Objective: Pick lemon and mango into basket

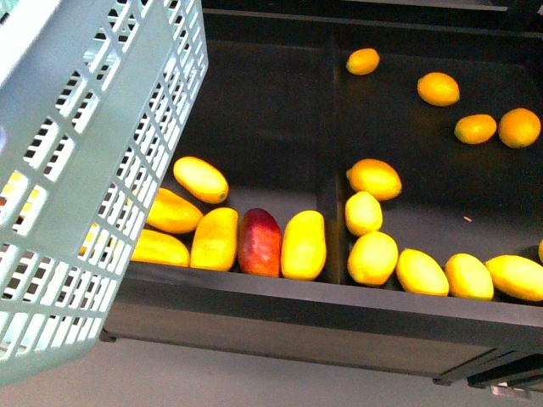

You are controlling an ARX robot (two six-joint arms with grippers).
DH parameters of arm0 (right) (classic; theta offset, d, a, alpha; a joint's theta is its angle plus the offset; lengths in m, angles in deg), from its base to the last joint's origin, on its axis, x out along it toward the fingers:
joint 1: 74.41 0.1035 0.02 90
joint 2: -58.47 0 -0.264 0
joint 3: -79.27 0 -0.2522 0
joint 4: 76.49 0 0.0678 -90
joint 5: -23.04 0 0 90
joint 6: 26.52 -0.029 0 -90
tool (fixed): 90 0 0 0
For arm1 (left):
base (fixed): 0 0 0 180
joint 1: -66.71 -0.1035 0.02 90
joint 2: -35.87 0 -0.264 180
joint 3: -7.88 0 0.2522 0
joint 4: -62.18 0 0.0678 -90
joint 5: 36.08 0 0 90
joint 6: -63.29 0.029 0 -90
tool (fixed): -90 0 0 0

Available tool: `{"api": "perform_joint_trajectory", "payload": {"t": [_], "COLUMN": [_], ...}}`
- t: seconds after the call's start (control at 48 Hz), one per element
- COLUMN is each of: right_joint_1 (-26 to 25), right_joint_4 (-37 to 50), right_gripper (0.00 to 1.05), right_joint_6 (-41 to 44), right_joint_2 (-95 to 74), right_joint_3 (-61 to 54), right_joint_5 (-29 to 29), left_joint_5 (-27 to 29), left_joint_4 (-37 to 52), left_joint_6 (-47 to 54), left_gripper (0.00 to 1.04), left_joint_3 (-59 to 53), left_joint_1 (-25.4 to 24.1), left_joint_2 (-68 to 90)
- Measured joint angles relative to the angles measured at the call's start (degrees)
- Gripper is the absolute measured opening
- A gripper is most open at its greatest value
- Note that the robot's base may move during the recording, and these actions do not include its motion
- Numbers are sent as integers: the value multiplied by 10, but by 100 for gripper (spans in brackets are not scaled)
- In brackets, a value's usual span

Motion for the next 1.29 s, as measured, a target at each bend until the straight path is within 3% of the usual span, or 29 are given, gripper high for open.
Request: {"api": "perform_joint_trajectory", "payload": {"t": [0.062, 0.187, 0.479, 0.729, 1.041, 1.103, 1.187, 1.291], "right_joint_1": [0, 0, 0, 0, 0, -6, -53, -117], "right_joint_4": [0, 0, 0, 0, 0, -39, -157, -98], "right_gripper": [96, 96, 96, 96, 96, 96, 96, 96], "right_joint_6": [0, 0, 0, 0, 0, -6, -14, -18], "right_joint_2": [0, 0, 0, 0, 0, -20, -146, -309], "right_joint_3": [0, 0, 0, 0, 0, 14, 75, 95], "right_joint_5": [0, -1, -3, -3, -3, 15, 50, 52], "left_joint_5": [3, 1, -44, -89, -96, -90, -83, -86], "left_joint_4": [-42, -30, -24, -34, -34, -34, -34, -34], "left_joint_6": [68, 198, 218, 241, 245, 247, 249, 253], "left_gripper": [14, 14, 14, 14, 14, 14, 14, 14], "left_joint_3": [23, 90, 305, 342, 347, 347, 347, 347], "left_joint_1": [0, 26, 165, 247, 259, 257, 252, 252], "left_joint_2": [20, 107, 329, 377, 377, 377, 377, 377]}}
